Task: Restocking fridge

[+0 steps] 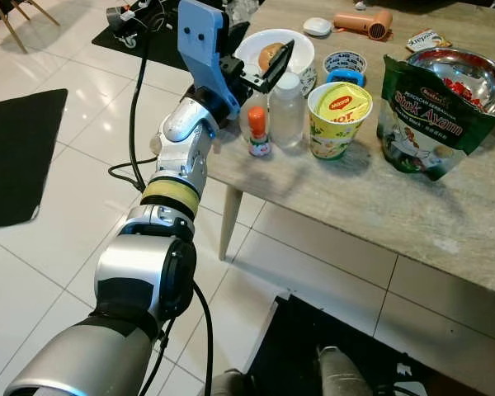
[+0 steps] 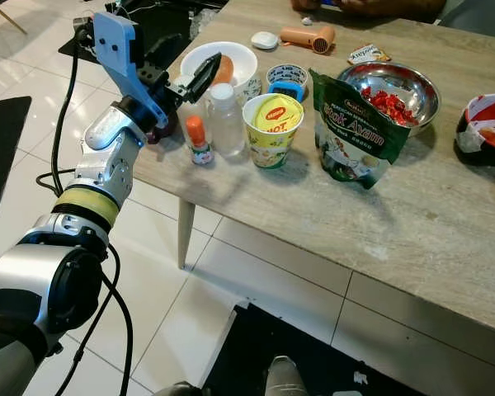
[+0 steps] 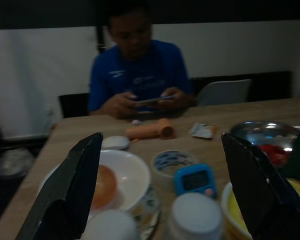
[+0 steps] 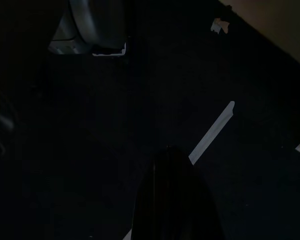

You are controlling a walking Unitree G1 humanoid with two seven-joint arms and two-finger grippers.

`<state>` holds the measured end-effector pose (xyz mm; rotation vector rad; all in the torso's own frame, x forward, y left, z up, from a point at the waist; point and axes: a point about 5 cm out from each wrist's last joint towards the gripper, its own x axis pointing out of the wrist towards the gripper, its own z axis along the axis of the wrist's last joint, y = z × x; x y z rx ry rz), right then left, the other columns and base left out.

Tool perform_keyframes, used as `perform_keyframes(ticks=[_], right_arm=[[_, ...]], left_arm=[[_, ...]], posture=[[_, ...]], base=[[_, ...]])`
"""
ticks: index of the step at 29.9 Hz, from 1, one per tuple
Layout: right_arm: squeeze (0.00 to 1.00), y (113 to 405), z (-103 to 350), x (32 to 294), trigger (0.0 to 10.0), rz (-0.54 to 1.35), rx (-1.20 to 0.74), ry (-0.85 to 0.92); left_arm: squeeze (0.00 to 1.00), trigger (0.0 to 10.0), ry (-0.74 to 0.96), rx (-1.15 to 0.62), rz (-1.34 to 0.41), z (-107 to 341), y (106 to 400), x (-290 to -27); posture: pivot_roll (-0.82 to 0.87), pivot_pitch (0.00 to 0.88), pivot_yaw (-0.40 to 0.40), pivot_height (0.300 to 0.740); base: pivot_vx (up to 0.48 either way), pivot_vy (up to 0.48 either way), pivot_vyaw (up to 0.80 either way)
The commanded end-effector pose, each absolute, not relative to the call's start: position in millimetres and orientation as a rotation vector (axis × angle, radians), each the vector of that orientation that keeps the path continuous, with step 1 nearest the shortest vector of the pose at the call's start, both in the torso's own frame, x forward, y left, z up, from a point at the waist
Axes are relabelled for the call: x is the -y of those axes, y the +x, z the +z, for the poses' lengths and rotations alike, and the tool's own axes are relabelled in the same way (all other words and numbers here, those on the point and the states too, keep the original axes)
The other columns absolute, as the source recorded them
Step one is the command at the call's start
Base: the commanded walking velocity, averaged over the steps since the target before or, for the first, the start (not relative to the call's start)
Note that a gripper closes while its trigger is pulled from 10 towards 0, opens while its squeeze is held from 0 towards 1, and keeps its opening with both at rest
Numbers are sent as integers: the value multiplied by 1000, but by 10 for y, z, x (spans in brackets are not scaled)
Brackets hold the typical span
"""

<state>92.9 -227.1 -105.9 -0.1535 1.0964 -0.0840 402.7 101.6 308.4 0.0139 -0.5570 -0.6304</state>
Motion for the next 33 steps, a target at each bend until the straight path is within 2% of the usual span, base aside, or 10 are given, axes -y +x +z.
perform_keyframes(ticks=[1, 9, 19, 33], right_arm=[[0, 668, -1130, 2198, 10000, -59, -1175, -144], [0, 614, -1144, 2162, 10000, -48, -1183, -144], [0, 517, -1143, 2181, 10000, -53, -1178, -143], [0, 352, -1149, 2184, 10000, -61, -1187, -137]], left_arm=[[0, 10000, 27, 548, -580, 3073, 4050, -1078], [0, 10000, 45, 508, -515, 3037, 4092, -1131], [0, 10000, 3, 448, -533, 2972, 4122, -1006], [0, 10000, -14, 481, -563, 3242, 4126, -874]], posture=[[-68, 334, 122, 740], [-68, 353, 131, 740], [-105, 400, 136, 740], [-121, 445, 144, 740]], base=[[0, 0, 0], [0, 0, 0], [0, 0, 0], [0, 0, 0]])
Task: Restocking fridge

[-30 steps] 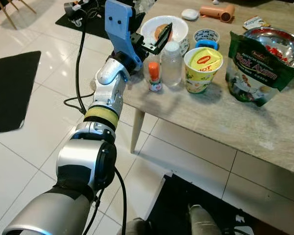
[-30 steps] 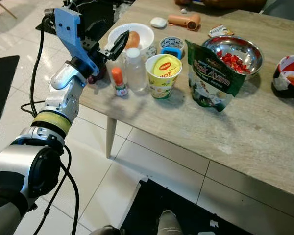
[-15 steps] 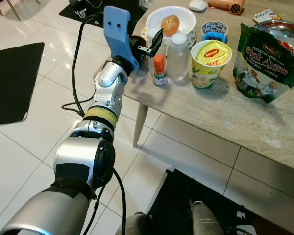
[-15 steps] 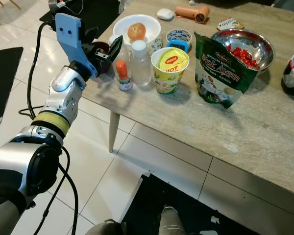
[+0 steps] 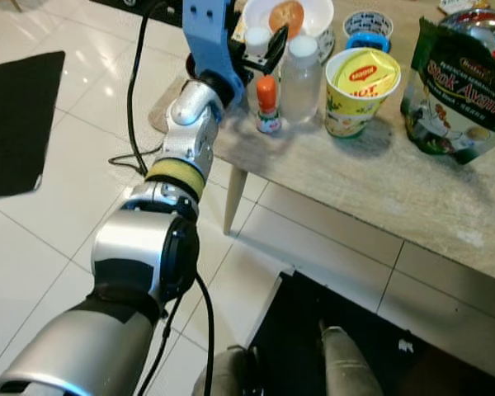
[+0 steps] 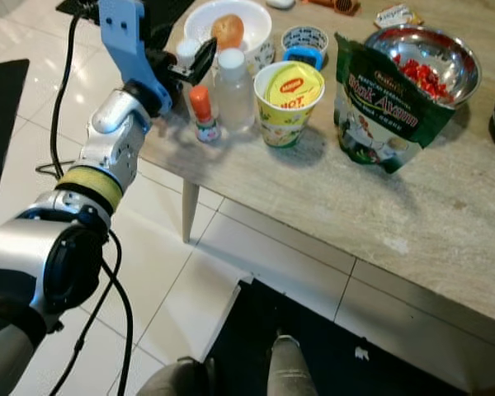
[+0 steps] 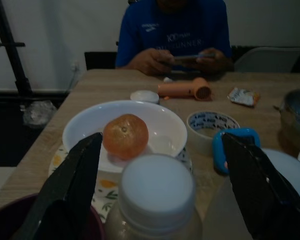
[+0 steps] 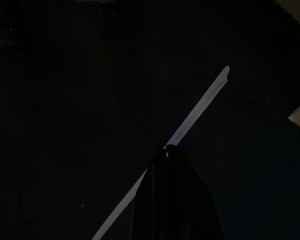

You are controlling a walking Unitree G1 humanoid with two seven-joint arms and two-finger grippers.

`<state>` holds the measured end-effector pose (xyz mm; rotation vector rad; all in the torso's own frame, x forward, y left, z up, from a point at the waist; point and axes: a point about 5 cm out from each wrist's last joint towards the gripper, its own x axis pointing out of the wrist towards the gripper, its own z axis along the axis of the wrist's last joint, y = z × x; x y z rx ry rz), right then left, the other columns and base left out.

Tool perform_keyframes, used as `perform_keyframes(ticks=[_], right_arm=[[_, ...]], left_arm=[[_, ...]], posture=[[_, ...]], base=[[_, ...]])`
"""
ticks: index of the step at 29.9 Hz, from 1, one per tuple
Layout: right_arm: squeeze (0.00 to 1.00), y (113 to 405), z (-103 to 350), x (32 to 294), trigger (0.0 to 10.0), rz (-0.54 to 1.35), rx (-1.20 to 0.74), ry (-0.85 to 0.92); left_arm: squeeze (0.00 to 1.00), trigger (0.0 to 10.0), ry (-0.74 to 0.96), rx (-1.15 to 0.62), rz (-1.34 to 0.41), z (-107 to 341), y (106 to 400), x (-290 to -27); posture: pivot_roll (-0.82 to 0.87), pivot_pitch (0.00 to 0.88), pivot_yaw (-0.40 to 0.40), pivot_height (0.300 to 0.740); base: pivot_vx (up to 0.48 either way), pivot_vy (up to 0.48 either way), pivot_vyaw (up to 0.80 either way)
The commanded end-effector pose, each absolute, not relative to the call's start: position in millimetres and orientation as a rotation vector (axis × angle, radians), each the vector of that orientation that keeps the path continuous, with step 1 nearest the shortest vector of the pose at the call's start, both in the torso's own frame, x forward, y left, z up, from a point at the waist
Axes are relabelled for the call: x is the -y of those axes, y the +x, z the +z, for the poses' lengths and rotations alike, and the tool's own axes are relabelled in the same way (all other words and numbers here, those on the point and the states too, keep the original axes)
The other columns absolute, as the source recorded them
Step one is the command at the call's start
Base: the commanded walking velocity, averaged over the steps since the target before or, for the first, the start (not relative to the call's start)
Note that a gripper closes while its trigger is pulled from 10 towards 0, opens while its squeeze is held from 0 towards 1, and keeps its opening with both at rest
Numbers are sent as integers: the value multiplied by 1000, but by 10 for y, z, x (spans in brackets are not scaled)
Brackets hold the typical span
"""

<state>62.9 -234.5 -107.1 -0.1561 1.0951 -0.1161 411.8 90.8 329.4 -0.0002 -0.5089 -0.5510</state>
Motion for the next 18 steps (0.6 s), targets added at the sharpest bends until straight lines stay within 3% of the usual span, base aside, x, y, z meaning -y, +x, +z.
perform_keyframes(ticks=[1, 18], right_arm=[[0, 356, -1149, 2179, 10000, -60, -1185, -136], [0, 350, -1145, 2174, 10000, -65, -1174, -132]], left_arm=[[0, 10000, -15, 478, -571, 3243, 4125, -857], [0, 10000, 8, 420, -548, 3132, 4149, -849]], posture=[[-123, 446, 146, 740], [-130, 453, 149, 740]], base=[[0, 0, 0], [0, 0, 0]])
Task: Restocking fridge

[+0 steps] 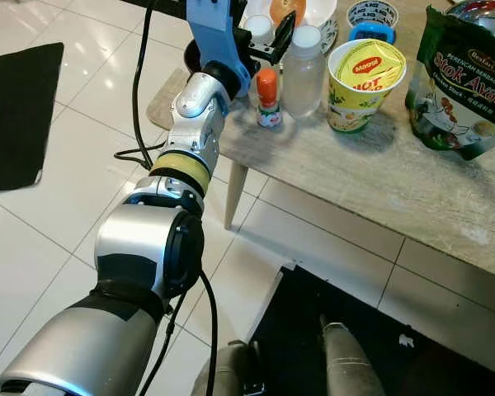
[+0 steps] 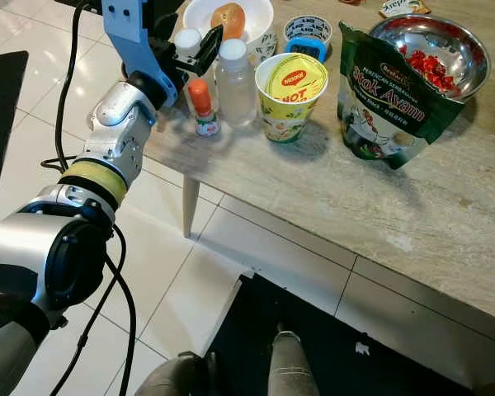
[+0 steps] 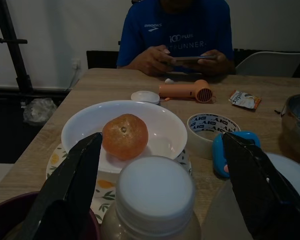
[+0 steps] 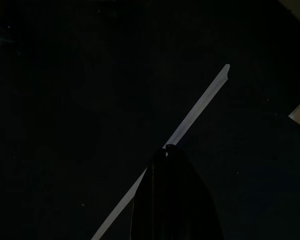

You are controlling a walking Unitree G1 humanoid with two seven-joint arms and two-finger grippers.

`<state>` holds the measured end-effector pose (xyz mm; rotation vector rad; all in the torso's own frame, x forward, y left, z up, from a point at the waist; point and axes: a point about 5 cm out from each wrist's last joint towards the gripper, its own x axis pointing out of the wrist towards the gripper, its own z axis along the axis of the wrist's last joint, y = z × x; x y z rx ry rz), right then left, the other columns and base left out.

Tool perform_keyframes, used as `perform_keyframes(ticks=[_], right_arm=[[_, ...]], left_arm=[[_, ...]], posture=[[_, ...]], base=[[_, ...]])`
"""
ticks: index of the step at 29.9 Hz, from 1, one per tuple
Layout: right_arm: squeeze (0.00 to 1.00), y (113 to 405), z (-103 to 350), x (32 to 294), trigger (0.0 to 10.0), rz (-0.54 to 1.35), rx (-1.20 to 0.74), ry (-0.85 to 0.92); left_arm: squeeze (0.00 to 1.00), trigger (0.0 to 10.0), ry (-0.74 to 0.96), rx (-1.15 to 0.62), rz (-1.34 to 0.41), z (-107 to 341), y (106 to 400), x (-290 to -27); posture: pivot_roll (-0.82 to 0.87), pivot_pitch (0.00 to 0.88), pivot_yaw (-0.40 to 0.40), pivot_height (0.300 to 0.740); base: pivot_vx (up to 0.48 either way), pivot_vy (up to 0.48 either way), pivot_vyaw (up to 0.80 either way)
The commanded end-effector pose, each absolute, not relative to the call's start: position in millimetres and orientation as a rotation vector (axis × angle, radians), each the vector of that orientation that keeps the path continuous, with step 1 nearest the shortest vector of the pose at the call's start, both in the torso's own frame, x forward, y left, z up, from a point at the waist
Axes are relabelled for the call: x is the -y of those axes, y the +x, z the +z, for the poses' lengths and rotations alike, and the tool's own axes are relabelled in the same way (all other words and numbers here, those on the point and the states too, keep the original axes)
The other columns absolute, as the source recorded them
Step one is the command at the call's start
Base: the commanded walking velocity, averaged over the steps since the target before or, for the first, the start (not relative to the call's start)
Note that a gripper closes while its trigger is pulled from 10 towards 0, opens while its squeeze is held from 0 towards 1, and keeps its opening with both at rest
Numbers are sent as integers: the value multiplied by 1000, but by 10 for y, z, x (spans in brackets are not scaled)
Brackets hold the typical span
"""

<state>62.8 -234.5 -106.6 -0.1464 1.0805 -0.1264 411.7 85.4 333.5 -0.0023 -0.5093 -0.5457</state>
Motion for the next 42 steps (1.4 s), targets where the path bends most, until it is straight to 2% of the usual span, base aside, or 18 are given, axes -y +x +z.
perform_keyframes(ticks=[1, 9, 21, 22, 23, 34, 42], right_arm=[[0, 350, -1145, 2174, 10000, -65, -1174, -132], [0, 335, -1149, 2164, 10000, -62, -1177, -130], [0, 335, -1151, 2155, 10000, -58, -1178, -132], [0, 330, -1151, 2156, 10000, -59, -1179, -133], [0, 328, -1151, 2158, 10000, -59, -1179, -133], [0, 369, -1149, 2162, 10000, -60, -1176, -137], [0, 583, -1126, 2182, 10000, -62, -1139, -148]], left_arm=[[0, 10000, 8, 420, -548, 3132, 4149, -849], [0, 10000, -43, 465, -499, 3253, 4158, -1004], [0, 10000, -33, 463, -487, 3259, 4162, -1032], [0, 3137, -35, 464, -493, 3262, 4161, -1025], [0, 0, -39, 464, -502, 3265, 4159, -1017], [0, 0, -45, 475, -531, 3285, 4146, -952], [0, 0, -73, 548, -546, 3440, 4113, -938]], posture=[[-130, 453, 149, 740], [-124, 454, 147, 740], [-126, 458, 147, 740], [-128, 457, 147, 740], [-128, 457, 147, 740], [-130, 433, 144, 740], [-131, 383, 141, 740]], base=[[0, 0, 0], [0, 0, 0], [0, 0, 0], [0, 0, 0], [0, 0, 0], [0, 0, 0], [0, 0, 0]])
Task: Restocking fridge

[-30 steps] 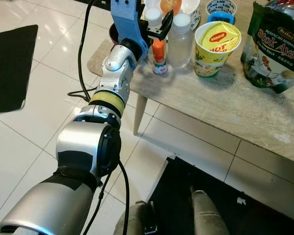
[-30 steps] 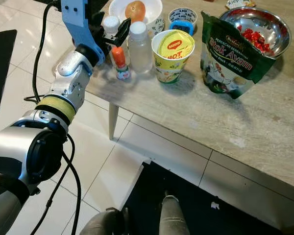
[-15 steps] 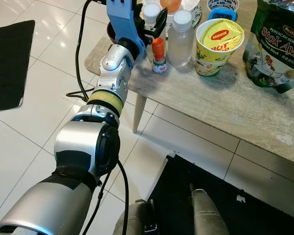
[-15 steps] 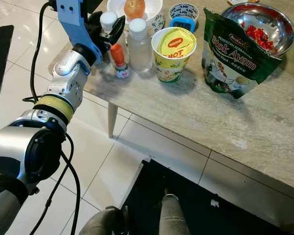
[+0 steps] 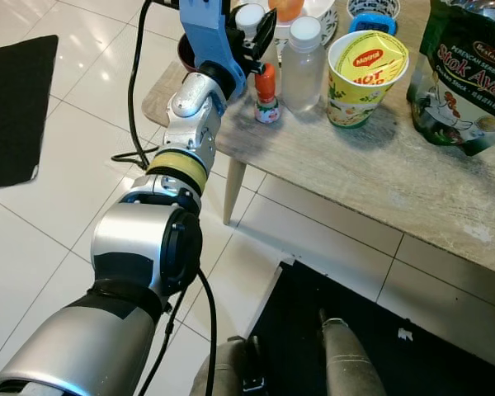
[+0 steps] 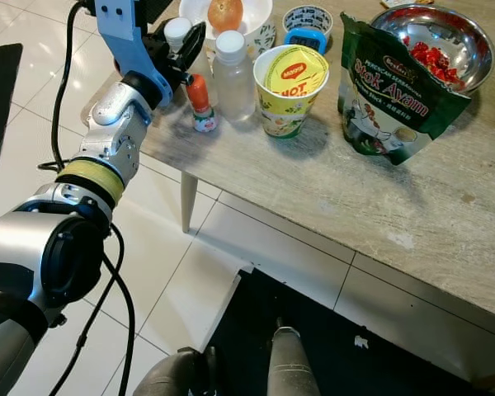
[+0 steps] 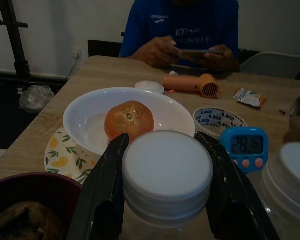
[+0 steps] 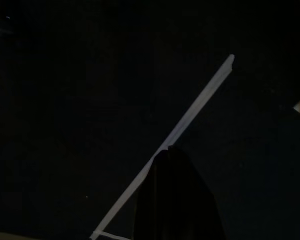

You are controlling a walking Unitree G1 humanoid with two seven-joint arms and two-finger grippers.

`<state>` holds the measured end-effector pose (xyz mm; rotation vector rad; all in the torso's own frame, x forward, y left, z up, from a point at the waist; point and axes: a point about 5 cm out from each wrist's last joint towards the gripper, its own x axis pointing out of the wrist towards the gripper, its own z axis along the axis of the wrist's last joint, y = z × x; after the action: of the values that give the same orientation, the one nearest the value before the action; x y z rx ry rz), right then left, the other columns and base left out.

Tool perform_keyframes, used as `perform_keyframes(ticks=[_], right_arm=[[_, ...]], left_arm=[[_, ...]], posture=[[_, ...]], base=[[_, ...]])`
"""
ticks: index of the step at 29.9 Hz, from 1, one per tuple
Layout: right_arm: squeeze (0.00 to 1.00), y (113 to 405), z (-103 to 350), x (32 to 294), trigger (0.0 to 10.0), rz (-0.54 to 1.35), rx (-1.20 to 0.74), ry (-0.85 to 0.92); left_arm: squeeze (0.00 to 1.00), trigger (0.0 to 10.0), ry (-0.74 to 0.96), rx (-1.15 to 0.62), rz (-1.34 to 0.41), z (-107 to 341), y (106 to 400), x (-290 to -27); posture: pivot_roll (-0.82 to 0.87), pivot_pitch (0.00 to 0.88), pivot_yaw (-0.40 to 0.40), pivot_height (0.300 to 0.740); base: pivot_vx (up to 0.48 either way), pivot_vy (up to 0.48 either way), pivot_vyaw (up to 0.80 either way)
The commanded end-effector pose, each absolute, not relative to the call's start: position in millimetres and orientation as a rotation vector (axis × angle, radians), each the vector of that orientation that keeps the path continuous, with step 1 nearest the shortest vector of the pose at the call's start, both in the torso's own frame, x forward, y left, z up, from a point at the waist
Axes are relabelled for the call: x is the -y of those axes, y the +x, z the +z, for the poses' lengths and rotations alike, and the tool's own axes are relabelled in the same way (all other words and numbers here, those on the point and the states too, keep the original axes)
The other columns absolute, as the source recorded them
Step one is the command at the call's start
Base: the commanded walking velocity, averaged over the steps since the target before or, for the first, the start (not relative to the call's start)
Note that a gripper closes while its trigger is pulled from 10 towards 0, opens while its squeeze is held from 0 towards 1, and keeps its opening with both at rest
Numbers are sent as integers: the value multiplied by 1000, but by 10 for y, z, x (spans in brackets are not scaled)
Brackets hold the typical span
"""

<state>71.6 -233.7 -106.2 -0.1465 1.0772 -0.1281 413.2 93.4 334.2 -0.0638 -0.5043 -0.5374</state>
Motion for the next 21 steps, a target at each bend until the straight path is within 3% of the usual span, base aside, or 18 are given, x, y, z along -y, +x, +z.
perform_keyframes(ticks=[1, 13, 18, 19, 20, 21], right_arm=[[0, 583, -1126, 2182, 10000, -62, -1139, -148], [0, 755, -1107, 2185, 10000, -70, -1121, -148], [0, 874, -1095, 2170, 10000, -65, -1116, -147], [0, 900, -1090, 2175, 10000, -64, -1114, -148], [0, 900, -1090, 2175, 10000, -64, -1114, -148], [0, 945, -1080, 2181, 10000, -61, -1110, -151]], left_arm=[[0, 0, -73, 548, -546, 3440, 4113, -938], [0, 0, -67, 715, -532, 3878, 4019, -1032], [0, 0, -59, 865, -528, 4228, 3891, -1149], [0, 2706, -53, 891, -514, 4261, 3870, -1193], [0, 2706, -53, 891, -514, 4261, 3870, -1193], [0, 5961, -51, 916, -488, 4279, 3852, -1264]], posture=[[-131, 383, 141, 740], [-112, 307, 147, 740], [-102, 254, 131, 740], [-101, 241, 124, 740], [-101, 241, 124, 740], [-101, 223, 122, 740]], base=[[0, 0, 0], [0, 0, 0], [0, 0, 0], [0, 0, 0], [0, 0, 0], [0, 0, 0]])
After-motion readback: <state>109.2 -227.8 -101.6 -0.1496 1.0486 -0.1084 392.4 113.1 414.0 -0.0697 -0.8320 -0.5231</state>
